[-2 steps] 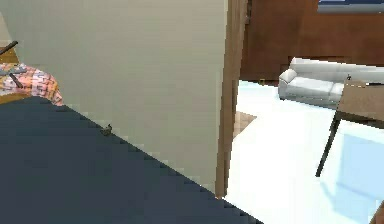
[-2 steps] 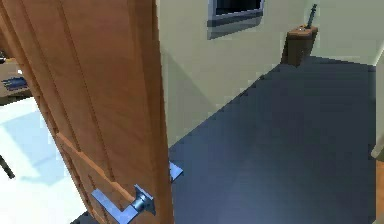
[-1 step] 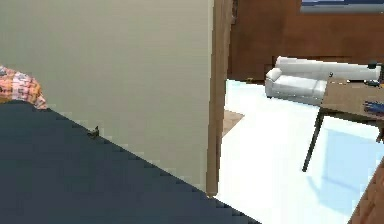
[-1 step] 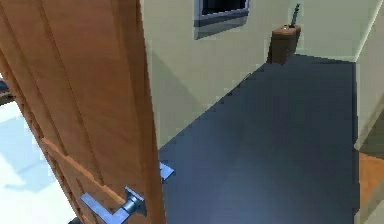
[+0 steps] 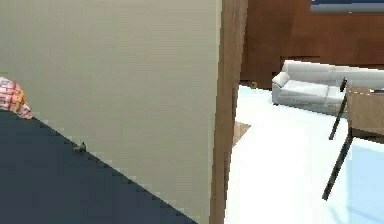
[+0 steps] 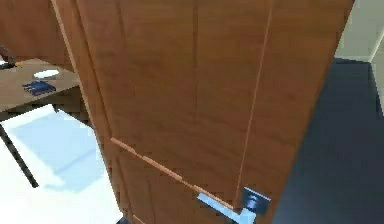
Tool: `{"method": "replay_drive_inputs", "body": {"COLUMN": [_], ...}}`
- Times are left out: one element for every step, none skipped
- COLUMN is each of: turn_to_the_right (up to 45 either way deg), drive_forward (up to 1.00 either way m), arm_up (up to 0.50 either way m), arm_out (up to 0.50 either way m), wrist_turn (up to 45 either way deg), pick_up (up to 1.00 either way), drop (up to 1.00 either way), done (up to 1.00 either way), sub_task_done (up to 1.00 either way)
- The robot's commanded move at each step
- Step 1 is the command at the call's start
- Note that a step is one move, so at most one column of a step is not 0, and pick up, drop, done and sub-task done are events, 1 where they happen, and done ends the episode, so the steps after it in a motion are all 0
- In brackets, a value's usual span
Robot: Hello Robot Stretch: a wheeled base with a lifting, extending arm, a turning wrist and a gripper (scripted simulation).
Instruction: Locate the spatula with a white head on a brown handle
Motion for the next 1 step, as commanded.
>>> {"method": "replay_drive_inputs", "body": {"turn_to_the_right": [33.0], "drive_forward": [0.00], "arm_up": [0.00], "arm_out": [0.00], "wrist_turn": [0.0], "pick_up": [0.00], "drop": [0.00], "done": [0.00], "sub_task_done": [0.00]}}
